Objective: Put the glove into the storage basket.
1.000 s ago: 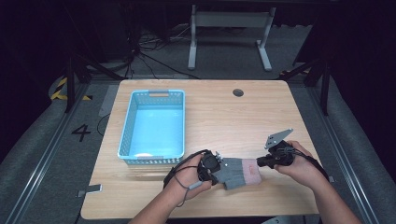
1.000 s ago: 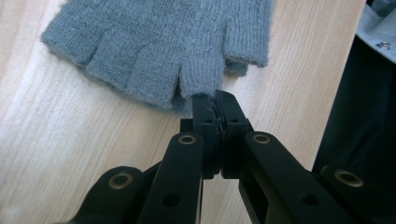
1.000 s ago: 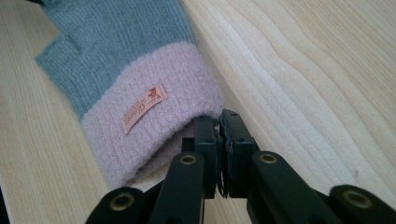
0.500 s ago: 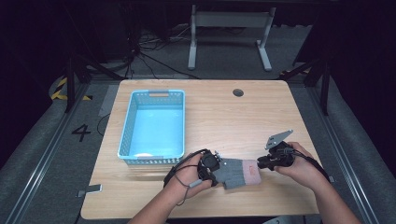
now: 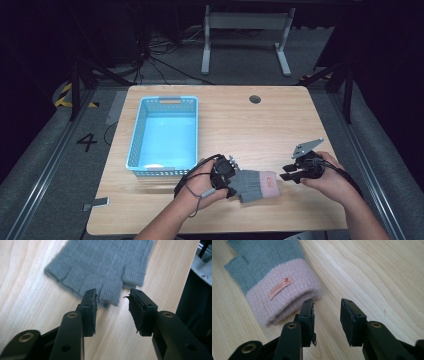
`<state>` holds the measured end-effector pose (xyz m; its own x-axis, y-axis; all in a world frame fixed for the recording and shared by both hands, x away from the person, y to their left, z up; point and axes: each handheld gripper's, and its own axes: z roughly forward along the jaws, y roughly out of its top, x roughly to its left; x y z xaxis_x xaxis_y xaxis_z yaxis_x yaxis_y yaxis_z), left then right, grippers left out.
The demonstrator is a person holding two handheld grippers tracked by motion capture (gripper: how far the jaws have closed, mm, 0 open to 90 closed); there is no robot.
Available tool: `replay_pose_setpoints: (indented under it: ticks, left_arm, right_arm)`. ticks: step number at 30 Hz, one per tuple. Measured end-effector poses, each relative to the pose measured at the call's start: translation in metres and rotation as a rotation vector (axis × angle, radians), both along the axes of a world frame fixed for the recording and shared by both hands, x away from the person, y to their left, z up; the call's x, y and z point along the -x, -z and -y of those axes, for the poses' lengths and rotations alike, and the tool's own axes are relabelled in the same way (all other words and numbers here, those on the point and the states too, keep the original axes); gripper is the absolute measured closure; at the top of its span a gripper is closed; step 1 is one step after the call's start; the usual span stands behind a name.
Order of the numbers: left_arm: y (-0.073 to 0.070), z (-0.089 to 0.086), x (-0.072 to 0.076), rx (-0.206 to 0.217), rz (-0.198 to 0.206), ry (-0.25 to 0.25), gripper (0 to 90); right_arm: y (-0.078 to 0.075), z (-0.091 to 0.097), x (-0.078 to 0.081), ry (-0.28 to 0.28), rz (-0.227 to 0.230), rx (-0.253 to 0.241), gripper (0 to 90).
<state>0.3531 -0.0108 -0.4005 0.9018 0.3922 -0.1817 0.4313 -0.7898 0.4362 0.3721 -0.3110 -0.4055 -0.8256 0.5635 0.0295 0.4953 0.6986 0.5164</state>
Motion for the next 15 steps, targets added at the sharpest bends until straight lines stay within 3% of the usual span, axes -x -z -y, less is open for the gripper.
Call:
replay_pose_setpoints:
  ticks: [10, 15]
  left_arm:
    - [-0.008, 0.013, -0.007, 0.051, 0.049, -0.011, 47.1]
    - [-0.006, 0.020, -0.011, 0.060, 0.070, -0.025, 40.3]
  right_arm:
    - [-0.004, 0.015, 0.004, 0.094, -0.001, -0.064, 59.9]
    - [-0.003, 0.024, 0.004, 0.163, 0.034, -0.090, 58.6]
